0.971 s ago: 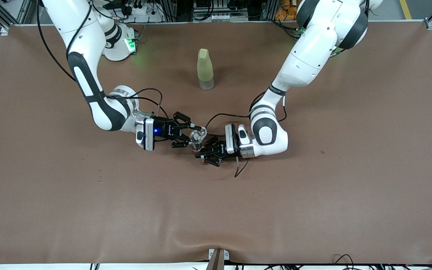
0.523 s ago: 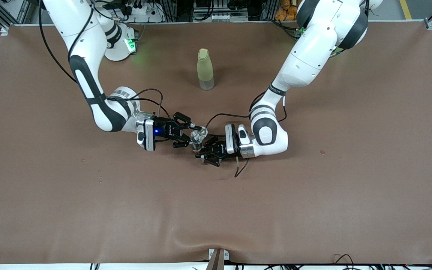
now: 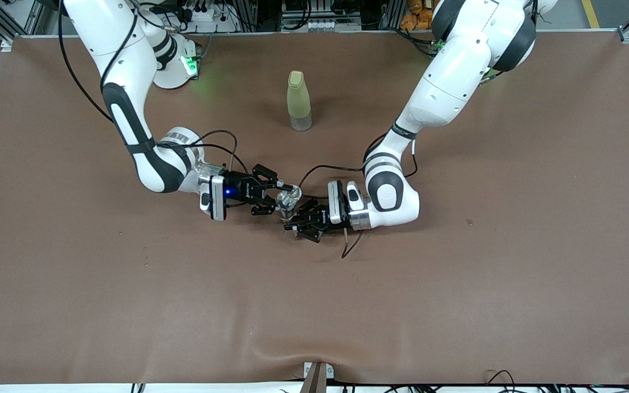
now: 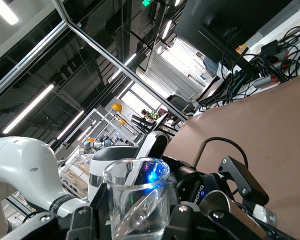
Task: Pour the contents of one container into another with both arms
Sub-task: 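Tilt the beaker with the right gripper over the jigger's mouth, then pour liquid from the beaker into the jigger with the right gripper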
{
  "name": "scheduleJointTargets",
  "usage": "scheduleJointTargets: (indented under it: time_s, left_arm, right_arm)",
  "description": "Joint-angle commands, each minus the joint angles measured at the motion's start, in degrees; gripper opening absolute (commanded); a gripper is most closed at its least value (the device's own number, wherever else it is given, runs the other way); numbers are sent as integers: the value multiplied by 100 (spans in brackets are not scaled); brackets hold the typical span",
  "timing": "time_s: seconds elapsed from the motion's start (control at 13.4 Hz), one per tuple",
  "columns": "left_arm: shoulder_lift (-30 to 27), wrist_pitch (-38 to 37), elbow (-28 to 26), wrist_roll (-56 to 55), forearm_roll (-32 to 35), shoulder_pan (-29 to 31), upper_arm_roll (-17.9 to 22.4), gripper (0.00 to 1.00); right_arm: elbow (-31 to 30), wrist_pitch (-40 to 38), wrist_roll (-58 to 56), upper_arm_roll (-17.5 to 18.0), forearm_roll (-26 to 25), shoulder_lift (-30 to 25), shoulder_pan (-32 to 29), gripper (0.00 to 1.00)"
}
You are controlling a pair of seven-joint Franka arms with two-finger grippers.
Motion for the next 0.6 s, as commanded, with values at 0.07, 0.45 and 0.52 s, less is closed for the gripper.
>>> scheduleJointTargets:
  time_s: [0.07, 0.45, 0.52]
  left_arm:
    - [58, 59, 94, 220, -229, -32, 11, 0]
    - [67, 59, 94, 220, -229, -32, 11, 0]
    - [67, 59, 86, 220, -229, -32, 11, 0]
  right_arm:
    - [-36, 17, 234, 15, 142, -28, 8, 0]
    - [-89, 8, 567, 23, 160, -28, -19, 0]
    - [-98, 8, 638, 23, 169, -28, -10, 0]
